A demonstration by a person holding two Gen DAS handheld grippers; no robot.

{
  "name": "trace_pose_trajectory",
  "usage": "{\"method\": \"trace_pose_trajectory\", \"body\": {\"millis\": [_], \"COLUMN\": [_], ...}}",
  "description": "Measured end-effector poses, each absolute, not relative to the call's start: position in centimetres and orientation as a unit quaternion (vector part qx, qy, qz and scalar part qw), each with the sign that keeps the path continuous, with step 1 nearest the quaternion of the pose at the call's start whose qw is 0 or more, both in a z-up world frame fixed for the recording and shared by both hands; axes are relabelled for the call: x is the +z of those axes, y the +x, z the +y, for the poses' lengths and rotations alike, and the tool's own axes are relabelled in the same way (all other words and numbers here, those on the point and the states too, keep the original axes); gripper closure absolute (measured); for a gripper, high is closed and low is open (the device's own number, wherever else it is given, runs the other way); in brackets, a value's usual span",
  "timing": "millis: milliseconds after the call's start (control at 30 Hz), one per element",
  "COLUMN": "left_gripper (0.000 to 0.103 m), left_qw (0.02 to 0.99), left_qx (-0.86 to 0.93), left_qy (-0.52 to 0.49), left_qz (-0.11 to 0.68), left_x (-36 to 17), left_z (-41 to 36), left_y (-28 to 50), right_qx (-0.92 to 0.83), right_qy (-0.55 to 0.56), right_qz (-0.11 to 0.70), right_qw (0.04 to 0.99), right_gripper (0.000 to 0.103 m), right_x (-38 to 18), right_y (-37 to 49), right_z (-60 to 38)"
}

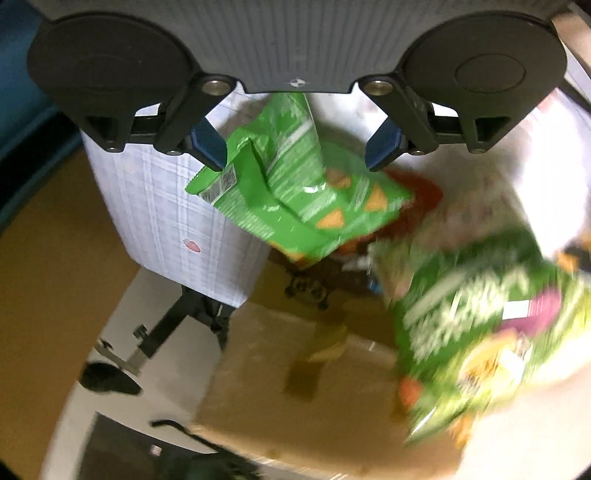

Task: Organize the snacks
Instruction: 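Grasp the yellow packet with left tool while right tool grasps green triangle-chip bag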

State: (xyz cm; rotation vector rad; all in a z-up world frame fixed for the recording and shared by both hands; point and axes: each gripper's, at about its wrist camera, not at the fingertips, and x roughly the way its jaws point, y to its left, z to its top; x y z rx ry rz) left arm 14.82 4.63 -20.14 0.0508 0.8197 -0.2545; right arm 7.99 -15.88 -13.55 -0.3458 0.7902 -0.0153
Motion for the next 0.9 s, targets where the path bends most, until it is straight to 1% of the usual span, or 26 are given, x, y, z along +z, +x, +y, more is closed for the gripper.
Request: {"method": "trace_pose_trajectory", "body": {"millis": [100, 167, 367, 500, 867, 900], "left_gripper": [0.068, 0.068, 0.068, 0.068, 0.068, 0.068], "left_qw": [0.909, 0.91, 0.91, 0.91, 0.91, 0.91], "left_qx": [-0.125, -0.126, -0.124, -0.124, -0.123, -0.123], "left_qy": [0.022, 0.02, 0.017, 0.017, 0.018, 0.018], "left_qz": [0.396, 0.395, 0.395, 0.395, 0.396, 0.396], "left_x": [-20.1, -20.1, -20.1, -20.1, -20.1, -20.1], "left_z": [4.7, 4.8, 4.7, 4.6, 4.6, 4.6], "left_y": [14.8, 14.8, 14.7, 14.8, 14.8, 14.8], "right_qx": [-0.001, 0.001, 0.027, 0.043, 0.097, 0.101], "right_qy": [-0.232, -0.263, -0.294, -0.305, -0.317, -0.31], "right_qz": [0.385, 0.384, 0.382, 0.389, 0.402, 0.41], "right_qw": [0.893, 0.885, 0.876, 0.868, 0.854, 0.852], "right_gripper": [0.011, 0.011, 0.007, 0.001, 0.001, 0.002], "right_x": [-14.9, -15.6, -15.8, -15.7, -15.2, -15.3], "right_y": [8.7, 9.6, 12.3, 13.4, 15.3, 15.6], "right_z": [-14.8, -14.4, -14.4, -14.6, -14.5, -14.6]}}
